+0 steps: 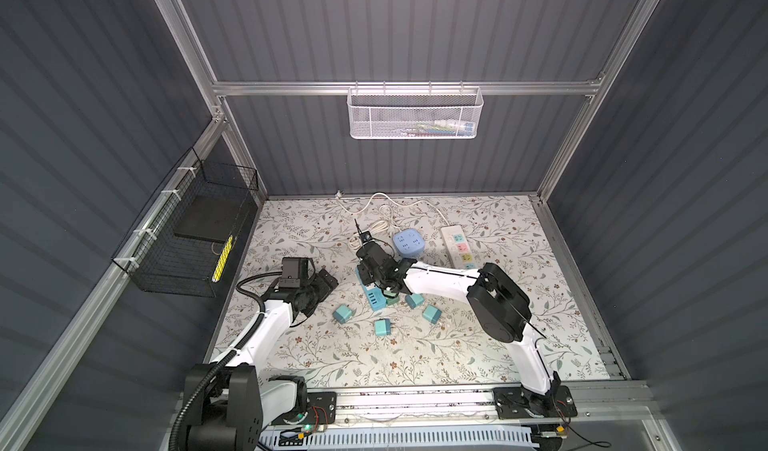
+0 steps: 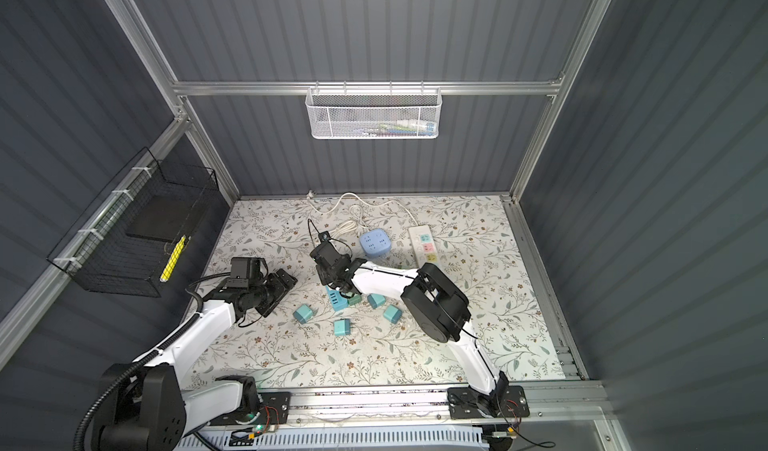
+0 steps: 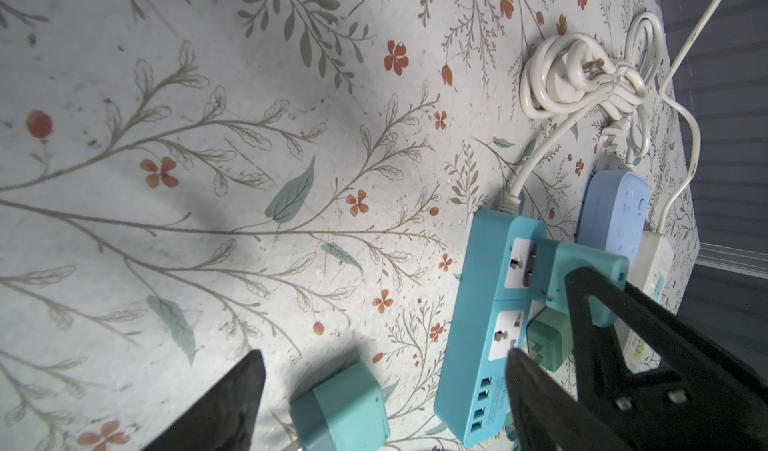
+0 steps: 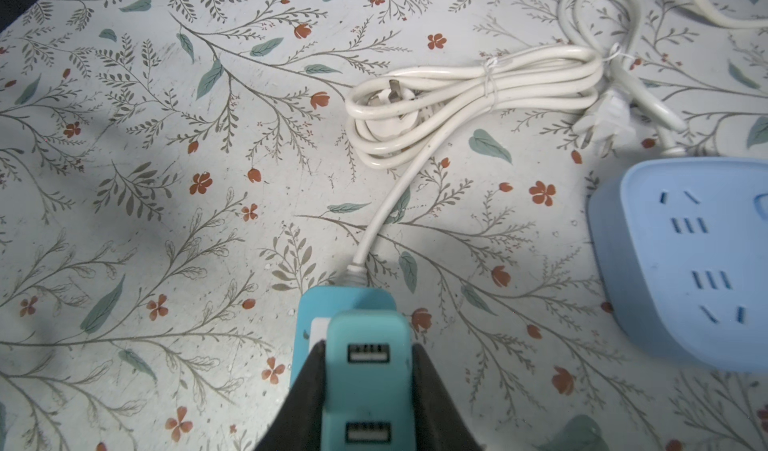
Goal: Insert the plug
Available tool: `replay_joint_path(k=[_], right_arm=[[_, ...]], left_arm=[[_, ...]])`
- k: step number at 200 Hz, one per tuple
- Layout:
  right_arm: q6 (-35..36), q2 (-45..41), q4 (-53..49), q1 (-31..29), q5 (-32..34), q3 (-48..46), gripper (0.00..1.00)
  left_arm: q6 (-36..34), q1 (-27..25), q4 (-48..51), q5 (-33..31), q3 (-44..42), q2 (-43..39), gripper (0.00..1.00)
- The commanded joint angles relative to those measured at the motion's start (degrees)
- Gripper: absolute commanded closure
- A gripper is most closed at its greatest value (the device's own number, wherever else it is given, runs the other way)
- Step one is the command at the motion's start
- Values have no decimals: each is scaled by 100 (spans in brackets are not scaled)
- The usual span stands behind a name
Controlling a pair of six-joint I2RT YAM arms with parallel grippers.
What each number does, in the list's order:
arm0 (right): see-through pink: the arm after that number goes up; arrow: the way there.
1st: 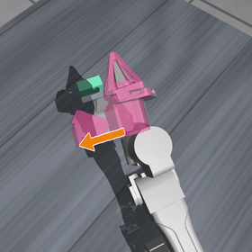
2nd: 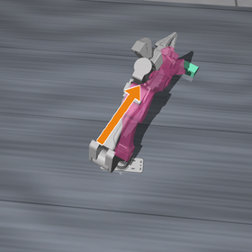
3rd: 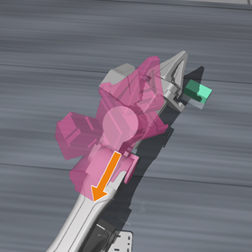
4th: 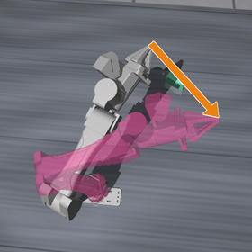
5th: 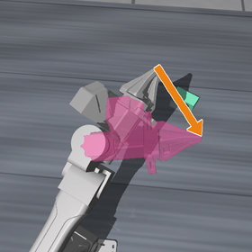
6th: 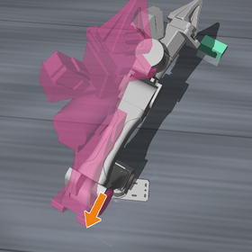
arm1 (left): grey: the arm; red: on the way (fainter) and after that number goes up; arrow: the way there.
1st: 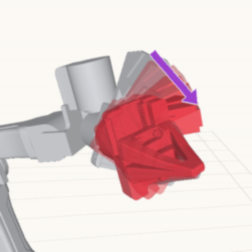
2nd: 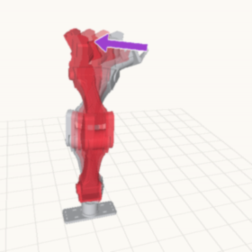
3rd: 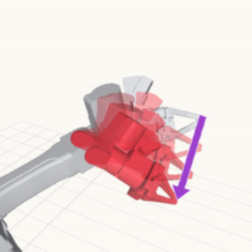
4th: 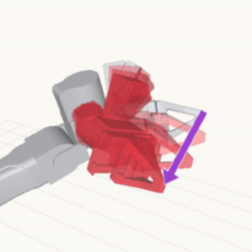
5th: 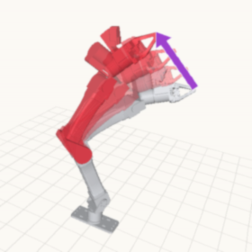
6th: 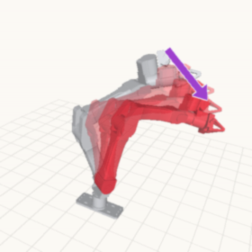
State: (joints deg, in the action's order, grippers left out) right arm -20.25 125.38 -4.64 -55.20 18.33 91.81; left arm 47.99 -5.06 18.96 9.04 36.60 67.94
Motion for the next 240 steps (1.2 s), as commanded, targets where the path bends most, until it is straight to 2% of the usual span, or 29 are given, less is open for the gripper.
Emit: replay_joint_path(k=[1, 50, 90, 123, 160, 187, 226, 240], right_arm=[[215, 292, -182, -71, 126, -306, 92], [284, 322, -80, -86, 112, -714, 92], [497, 458, -101, -79, -356, -802, 93], [528, 603, -98, -87, -466, -978, 93], [654, 783, -422, -168, -194, -797, 94], [565, 845, -554, -35, -616, -752, 94], [609, 784, -714, -34, -652, -640, 90], [517, 691, -674, -35, -634, -675, 86]], left_arm=[[-121, 58, 68, -17, -10, -138, 9], [-50, 57, 159, -169, -29, -263, 9], [0, 58, 254, -314, 12, -377, 9], [-9, 58, 375, -420, 67, -441, 9], [9, 58, 413, -520, 67, -506, 9], [1, 58, 425, -501, 139, -475, 9], [-53, 58, 538, -587, 218, -515, 9], [-44, 58, 529, -605, 214, -550, 9]])
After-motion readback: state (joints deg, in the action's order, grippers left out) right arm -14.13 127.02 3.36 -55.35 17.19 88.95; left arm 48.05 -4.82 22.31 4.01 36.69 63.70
